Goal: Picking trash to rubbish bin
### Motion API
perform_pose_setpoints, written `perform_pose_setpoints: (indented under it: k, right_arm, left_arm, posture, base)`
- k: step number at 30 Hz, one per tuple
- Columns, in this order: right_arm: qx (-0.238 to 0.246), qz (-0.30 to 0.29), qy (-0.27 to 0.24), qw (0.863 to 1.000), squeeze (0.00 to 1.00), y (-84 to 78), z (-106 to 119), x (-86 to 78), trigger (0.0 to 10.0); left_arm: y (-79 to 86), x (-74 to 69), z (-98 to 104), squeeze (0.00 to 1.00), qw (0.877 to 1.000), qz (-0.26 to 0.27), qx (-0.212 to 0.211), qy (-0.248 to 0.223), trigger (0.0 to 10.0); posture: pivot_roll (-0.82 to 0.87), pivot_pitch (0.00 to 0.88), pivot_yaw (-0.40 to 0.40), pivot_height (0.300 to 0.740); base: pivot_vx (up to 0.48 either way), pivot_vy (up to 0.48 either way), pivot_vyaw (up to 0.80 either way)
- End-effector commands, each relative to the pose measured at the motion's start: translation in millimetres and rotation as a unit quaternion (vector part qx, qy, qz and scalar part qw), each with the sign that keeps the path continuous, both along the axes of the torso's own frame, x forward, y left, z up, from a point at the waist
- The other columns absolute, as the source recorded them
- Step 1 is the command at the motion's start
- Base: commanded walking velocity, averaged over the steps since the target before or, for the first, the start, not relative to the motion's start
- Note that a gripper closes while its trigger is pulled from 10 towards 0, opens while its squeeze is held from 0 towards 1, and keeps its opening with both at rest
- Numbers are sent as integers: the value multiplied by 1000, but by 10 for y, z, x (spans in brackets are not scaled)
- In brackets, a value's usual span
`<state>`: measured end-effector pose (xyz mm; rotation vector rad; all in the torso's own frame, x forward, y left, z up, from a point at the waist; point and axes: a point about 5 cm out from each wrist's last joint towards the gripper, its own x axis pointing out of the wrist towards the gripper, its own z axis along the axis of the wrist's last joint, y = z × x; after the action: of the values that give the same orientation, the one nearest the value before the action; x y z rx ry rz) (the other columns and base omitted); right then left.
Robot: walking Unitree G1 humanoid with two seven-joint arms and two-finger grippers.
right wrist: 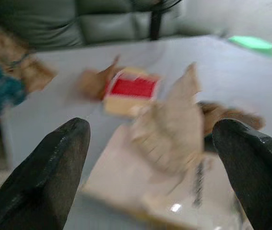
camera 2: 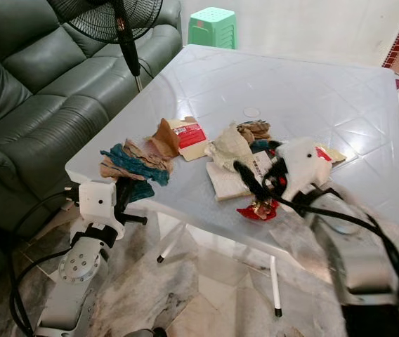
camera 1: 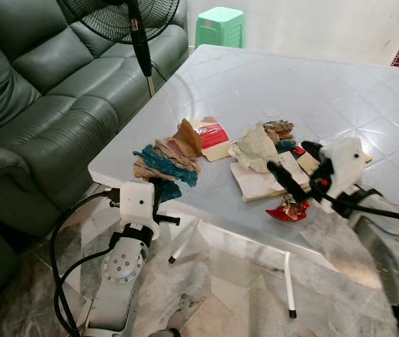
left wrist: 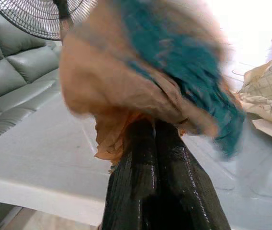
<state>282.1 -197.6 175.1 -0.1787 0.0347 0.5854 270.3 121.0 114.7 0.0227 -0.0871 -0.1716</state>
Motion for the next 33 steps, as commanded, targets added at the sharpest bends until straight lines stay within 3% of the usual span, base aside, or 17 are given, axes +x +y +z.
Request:
perform_pose_setpoints:
  k: [1,5,15,21,31,32,33]
  right_arm:
    - [-3,35,9,999,0,-28,52,-78,10000]
    - [-43,73,43,996,0,-91,-45,-184,10000]
    - [-121,110,95,982,0,-165,-300,-265,10000]
    - [-136,113,106,979,0,-143,-448,-254,10000]
    - [-125,13,101,987,0,-69,-725,-80,10000]
    - [-124,6,98,987,0,-62,-735,-68,0]
    - [-124,1,96,988,0,-57,-742,-59,0]
  left_arm:
    - [-2,15,-5,0,1000,-8,2,1,0]
    - [-14,30,-2,0,1000,-12,2,1,0]
    - [-27,35,-2,0,1000,-16,1,0,0]
    - [-26,32,-6,0,1000,-15,1,0,0]
    - [-27,25,-4,0,1000,-12,0,0,0]
    - [-26,24,-3,0,1000,-11,0,0,0]
    - [-25,23,-2,0,1000,-11,-1,0,0]
  posture:
    - [-92,65,24,740]
    - [-99,62,28,740]
    - [-95,56,28,740]
    - [-89,57,25,740]
    - [-76,63,19,740]
    - [-73,65,19,740]
    - [-73,65,19,740]
  base:
    - [0,0,0]
    - [0,0,0]
    - [0,0,0]
    - [0,0,0]
    - [0,0,0]
    - [0,0,0]
    - [0,0,0]
